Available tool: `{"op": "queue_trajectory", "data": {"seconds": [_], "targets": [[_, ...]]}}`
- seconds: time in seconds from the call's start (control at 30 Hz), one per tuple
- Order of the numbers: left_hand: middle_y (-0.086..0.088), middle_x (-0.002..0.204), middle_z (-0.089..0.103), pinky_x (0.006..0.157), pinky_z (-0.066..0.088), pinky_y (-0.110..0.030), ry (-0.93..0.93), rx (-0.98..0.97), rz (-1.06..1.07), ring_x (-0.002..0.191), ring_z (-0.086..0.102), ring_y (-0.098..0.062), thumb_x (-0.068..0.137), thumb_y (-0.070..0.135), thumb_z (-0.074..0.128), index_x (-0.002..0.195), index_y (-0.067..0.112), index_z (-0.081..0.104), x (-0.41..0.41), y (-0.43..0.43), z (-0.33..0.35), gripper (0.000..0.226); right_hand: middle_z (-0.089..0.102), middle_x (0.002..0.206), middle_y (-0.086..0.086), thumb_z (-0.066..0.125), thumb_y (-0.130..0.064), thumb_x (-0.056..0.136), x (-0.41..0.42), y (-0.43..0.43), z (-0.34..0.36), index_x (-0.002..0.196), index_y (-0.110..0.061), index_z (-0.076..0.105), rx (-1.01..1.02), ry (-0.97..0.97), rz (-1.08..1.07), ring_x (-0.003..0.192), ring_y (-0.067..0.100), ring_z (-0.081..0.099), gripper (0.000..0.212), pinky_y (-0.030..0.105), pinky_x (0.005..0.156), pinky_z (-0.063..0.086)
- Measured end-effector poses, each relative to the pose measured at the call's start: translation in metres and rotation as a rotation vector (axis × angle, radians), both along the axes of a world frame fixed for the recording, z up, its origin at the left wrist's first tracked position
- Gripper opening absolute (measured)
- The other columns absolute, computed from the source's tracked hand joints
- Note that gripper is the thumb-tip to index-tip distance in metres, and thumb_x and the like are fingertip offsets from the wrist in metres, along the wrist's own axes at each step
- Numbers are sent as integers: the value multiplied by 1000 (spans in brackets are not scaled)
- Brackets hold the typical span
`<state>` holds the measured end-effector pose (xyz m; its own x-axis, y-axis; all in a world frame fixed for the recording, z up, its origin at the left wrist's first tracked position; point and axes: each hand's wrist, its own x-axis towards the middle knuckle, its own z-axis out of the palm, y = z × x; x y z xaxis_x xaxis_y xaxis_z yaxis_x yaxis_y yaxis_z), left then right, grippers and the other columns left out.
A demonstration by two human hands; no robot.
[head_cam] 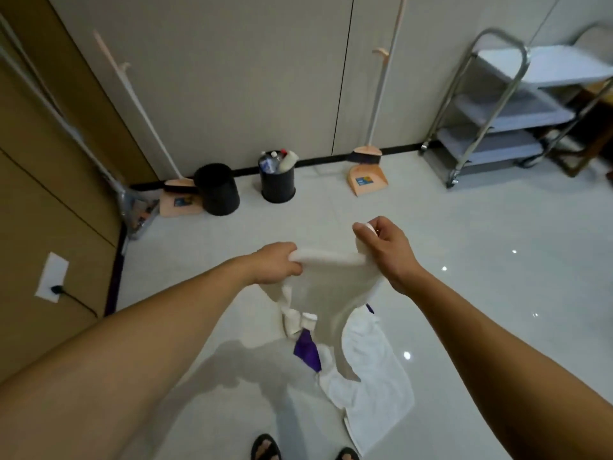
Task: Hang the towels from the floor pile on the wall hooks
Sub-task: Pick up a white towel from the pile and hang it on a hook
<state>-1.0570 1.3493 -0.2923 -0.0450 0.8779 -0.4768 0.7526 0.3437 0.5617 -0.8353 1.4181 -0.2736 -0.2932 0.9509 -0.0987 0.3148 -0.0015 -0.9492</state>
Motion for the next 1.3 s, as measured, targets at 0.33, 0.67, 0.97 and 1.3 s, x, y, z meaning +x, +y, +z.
{"op": "queue_trajectory", "data": {"seconds": [0.33, 0.67, 0.97, 1.3], "targets": [[-18, 93, 68, 91, 50, -50, -808, 342, 612, 88, 67, -33, 76, 18, 58, 94, 5, 66, 0, 0, 185, 24, 60, 119, -9, 93, -43, 51, -60, -24, 98, 131, -29, 44, 153, 61, 402, 107, 5, 60, 95, 31, 90, 53], [-11, 125, 59, 100, 43, -48, -850, 642, 648, 118, 52, -30, 81, 43, 65, 131, 15, 52, -37, -52, 224, 59, 72, 101, 1, 71, -38, 83, -134, -27, 180, 105, -27, 63, 100, 326, 383, 93, 21, 69, 26, 42, 82, 58], [-11, 117, 68, 101, 45, -50, -758, 541, 906, 109, 62, -31, 83, 21, 69, 125, 14, 60, -28, -109, 198, 43, 68, 115, 6, 82, -47, 68, -186, -56, 238, 118, -15, 62, -160, 560, 642, 106, 26, 64, 62, 41, 87, 54], [-15, 119, 63, 86, 55, -39, -732, 737, 1103, 105, 64, -29, 83, 9, 70, 126, 13, 51, -25, -166, 227, 47, 68, 95, 1, 71, -42, 77, -176, -86, 175, 105, -18, 63, 119, 79, 894, 86, 19, 67, 38, 26, 63, 52]]}}
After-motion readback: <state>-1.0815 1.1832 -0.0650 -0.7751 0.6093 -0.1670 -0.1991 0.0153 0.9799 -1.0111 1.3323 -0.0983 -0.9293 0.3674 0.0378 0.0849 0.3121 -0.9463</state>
